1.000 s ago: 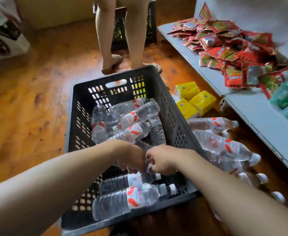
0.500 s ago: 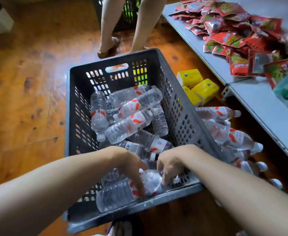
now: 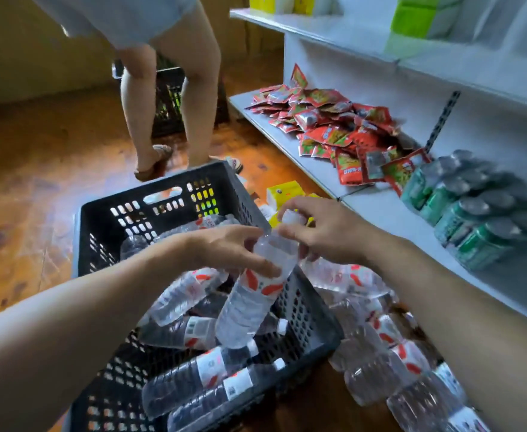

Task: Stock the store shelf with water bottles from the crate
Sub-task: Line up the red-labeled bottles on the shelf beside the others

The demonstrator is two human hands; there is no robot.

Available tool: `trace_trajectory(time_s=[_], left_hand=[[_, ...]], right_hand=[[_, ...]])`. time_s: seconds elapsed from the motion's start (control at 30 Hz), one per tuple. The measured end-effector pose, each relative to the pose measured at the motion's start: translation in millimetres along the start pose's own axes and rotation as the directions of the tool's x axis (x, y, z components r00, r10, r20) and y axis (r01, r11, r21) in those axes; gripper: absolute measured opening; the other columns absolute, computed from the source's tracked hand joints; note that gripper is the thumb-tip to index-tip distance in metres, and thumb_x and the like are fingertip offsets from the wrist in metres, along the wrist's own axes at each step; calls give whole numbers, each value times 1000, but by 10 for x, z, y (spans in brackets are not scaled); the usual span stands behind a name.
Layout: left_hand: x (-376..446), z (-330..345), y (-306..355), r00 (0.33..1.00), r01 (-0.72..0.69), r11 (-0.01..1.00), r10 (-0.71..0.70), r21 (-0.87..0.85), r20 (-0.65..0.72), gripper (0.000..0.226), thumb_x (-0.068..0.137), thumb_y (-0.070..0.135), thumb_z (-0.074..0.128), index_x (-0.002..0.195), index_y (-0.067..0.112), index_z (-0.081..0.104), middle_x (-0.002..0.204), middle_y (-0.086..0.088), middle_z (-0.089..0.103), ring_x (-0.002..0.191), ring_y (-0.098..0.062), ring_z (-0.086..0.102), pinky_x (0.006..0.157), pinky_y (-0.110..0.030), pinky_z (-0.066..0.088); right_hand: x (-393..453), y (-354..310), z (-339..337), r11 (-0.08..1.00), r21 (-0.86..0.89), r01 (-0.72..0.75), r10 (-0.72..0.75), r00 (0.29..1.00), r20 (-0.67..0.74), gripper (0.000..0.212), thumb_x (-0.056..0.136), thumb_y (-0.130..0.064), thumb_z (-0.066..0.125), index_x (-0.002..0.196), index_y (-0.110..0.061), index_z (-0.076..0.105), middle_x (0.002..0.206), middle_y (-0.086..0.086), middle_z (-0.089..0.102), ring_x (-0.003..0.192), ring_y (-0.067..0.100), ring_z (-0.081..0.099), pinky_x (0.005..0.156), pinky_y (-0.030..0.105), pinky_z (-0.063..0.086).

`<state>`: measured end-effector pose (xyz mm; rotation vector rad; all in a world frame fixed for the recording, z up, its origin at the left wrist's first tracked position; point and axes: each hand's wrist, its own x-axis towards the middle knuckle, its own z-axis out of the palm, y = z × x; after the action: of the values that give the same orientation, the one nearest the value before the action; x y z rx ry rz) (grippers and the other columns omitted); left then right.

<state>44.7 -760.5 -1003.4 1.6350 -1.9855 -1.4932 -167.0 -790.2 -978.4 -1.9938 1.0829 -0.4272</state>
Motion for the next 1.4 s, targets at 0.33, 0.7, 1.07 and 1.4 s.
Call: trace_trajectory(time_s=[0.33,0.7,1.07,1.4], left_hand=[[587,-40,1448,837,-453,876,356,-162,-415,32,78,64,71,96,37,73,98,-2,77,91,-23,74,78,-42,59],[1150,498,3224,563,-653,742,610,152,-558,57,81,78,53,88,23,65,75,2,71,64,-1,61,60,-21,46],[1530,930,4196,535,-798,602,677,-38,-506,38,101,58,33,100,41,66,105,5,74,103,-11,69,93,-37,53],[2578,1039,3800,847,-207,650,493,731,-198,52,103,48,26,149,24,29,158,-2,34,141,-30,33,115,-47,26]], right_hand=[[-550,233,-905,980,168,110,-29,906,-422,66,86,-43,74,141,-51,37,111,-10,66,94,10,70,73,49,61],[-1451,529,-1828,999,9,32,-18,739,-674,88,79,-58,73,146,-57,17,137,-22,56,119,3,59,102,33,47],[-1773,723,-2680,985,-113,-133,-41,455,-890,95,84,-49,74,154,-41,11,133,-2,61,115,16,61,96,35,49],[-1432,1282,-3177,945,-78,-319,33,327,-944,97,87,-42,73,156,-32,6,150,3,47,132,26,50,104,38,44]])
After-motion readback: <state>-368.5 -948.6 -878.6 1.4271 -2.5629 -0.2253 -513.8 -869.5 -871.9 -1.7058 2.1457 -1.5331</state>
